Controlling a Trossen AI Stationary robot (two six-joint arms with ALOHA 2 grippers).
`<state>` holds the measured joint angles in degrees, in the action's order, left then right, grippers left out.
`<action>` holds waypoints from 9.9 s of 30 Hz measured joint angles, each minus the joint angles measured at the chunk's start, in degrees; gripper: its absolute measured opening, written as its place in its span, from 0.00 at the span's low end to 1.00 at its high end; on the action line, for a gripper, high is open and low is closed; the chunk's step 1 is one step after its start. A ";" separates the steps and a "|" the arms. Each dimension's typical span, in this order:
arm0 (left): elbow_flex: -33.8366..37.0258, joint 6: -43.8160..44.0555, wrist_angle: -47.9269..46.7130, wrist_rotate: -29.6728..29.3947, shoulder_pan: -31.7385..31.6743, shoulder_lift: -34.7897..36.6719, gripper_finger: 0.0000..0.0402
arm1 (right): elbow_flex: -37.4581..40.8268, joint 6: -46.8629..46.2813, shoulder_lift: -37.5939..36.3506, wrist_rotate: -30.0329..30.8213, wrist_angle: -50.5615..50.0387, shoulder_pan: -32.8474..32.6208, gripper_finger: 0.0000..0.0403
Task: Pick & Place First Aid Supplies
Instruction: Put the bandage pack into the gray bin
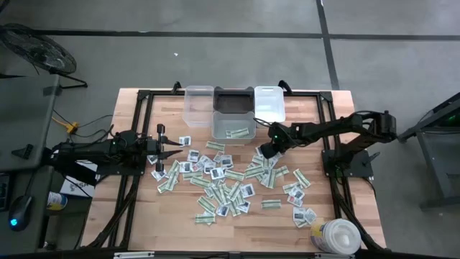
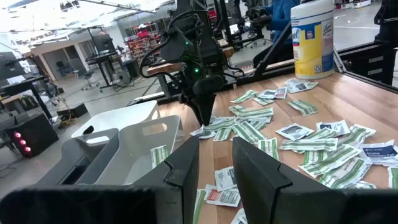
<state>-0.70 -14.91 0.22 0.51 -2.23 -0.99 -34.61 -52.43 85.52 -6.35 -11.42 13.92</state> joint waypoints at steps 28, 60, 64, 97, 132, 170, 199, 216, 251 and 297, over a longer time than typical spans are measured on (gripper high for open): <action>-0.01 -0.01 0.01 0.00 0.00 0.00 0.24 | 0.00 2.10 -0.63 -2.80 1.28 -0.05 0.00; -0.01 0.01 -0.02 0.00 -0.01 0.01 0.24 | -9.15 6.45 -3.41 -8.59 4.67 -0.54 0.00; 0.00 -0.01 0.01 0.00 0.00 0.02 0.24 | -9.70 6.45 -3.41 -8.61 7.63 -0.54 0.00; -0.01 0.02 0.01 0.00 0.01 -0.01 0.24 | -9.57 -7.53 -1.74 16.29 26.00 1.43 0.00; -0.01 0.00 0.00 0.00 -0.01 0.02 0.24 | -9.52 -18.66 8.31 16.75 35.78 -0.60 0.26; 0.00 0.01 -0.01 -0.01 0.00 0.02 0.24 | -11.21 67.10 4.82 23.47 -0.09 -30.50 0.33; -0.01 -0.01 0.00 0.00 0.00 0.01 0.24 | -14.91 69.42 16.92 26.90 6.23 -33.61 0.33; 0.00 0.01 0.00 -0.02 0.01 0.00 0.24 | -14.22 73.99 16.92 26.11 6.62 -31.79 0.33; 0.00 0.00 0.00 0.00 -0.01 0.01 0.24 | -13.46 68.87 19.23 16.79 4.66 -28.12 0.01; 0.00 0.01 -0.01 0.00 0.00 0.01 0.24 | -25.94 60.46 12.41 25.38 -12.77 -30.61 0.00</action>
<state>-0.70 -14.90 0.22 0.51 -2.22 -0.98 -60.56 8.03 97.93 19.03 -24.19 -16.69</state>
